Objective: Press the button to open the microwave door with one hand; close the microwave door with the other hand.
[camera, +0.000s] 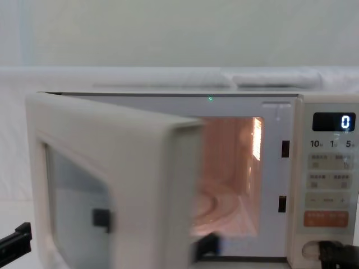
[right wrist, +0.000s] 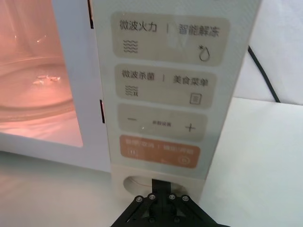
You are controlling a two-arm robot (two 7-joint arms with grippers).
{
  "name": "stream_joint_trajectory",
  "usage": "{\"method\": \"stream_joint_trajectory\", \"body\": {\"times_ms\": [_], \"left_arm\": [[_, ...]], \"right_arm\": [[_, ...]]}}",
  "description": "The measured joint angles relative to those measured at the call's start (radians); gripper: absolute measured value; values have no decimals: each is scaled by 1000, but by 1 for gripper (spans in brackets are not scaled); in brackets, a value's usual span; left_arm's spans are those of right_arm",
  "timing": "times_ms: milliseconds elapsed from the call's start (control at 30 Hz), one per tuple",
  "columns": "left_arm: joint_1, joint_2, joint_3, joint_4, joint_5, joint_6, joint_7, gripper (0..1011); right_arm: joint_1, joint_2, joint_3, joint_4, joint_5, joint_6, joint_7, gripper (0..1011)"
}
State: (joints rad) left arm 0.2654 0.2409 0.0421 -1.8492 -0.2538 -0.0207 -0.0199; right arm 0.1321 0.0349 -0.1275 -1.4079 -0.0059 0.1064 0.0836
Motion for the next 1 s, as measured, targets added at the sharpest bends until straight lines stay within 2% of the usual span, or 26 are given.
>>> {"method": "stream_joint_trajectory", "body": {"times_ms": [333,633,933,1000], "left_arm": [[0,0,0,0,0,0,0,1001],[0,0,0,0,0,0,0,1001],[0,0,0,0,0,0,0,1001],[0,0,0,0,0,0,0,1001]], "right_arm": [[-65,25,2,-76,3,-4,15,0],[-132,53,9,-170,24,-12,43,0],[-197,109,41,-268,96,-2,106,4],[-210,127,51,-291,117,-7,122,60]]}}
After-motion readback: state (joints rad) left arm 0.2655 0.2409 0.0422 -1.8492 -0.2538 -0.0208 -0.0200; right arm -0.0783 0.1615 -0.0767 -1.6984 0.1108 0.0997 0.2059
